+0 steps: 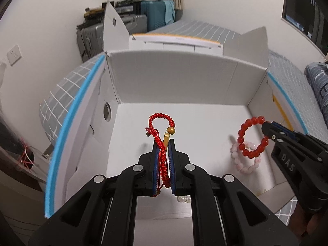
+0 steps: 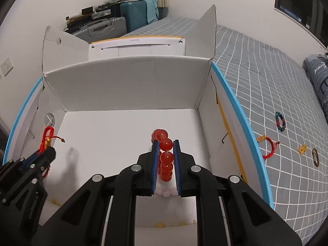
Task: Organize jewelry
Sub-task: 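Carry the red cord and red bead bracelets with both tools into the box, then open both tools to release the red bracelets into the box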
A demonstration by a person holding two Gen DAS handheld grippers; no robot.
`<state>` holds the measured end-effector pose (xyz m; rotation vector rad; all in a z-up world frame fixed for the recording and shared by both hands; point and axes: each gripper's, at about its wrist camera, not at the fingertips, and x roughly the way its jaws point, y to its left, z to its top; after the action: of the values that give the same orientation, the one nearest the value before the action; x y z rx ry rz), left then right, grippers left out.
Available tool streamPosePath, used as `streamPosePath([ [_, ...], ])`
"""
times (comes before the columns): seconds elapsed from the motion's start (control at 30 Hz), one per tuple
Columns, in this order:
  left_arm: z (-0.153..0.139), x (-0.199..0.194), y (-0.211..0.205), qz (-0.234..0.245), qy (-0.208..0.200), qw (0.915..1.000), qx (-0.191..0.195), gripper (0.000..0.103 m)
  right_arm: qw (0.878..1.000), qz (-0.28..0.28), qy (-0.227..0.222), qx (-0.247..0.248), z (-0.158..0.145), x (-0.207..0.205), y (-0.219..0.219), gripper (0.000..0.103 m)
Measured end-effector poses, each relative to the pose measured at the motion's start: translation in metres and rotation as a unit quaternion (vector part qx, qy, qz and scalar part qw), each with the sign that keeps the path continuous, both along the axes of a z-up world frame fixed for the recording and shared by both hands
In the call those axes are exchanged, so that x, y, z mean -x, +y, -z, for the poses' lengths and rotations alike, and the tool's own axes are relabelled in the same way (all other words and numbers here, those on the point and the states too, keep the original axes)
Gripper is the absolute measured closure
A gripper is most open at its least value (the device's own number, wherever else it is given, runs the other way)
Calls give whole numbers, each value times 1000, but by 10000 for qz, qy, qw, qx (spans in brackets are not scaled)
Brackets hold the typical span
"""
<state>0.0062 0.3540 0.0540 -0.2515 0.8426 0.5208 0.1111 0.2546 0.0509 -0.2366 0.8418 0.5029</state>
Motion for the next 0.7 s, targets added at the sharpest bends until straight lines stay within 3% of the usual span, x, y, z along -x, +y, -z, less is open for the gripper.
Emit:
streamPosePath([
  [0.53, 5, -5, 2, -31, 184, 9998, 45, 89, 9999, 34, 50, -83, -2, -1, -4, 89],
  [0.63, 5, -4, 1, -65, 177, 9998, 60, 78, 9999, 29, 47, -114, -3, 0, -6, 87],
  [0.7, 3, -3, 1, -81, 144, 9999, 40, 65, 9999, 33, 21, -141, -6, 1, -7, 77],
])
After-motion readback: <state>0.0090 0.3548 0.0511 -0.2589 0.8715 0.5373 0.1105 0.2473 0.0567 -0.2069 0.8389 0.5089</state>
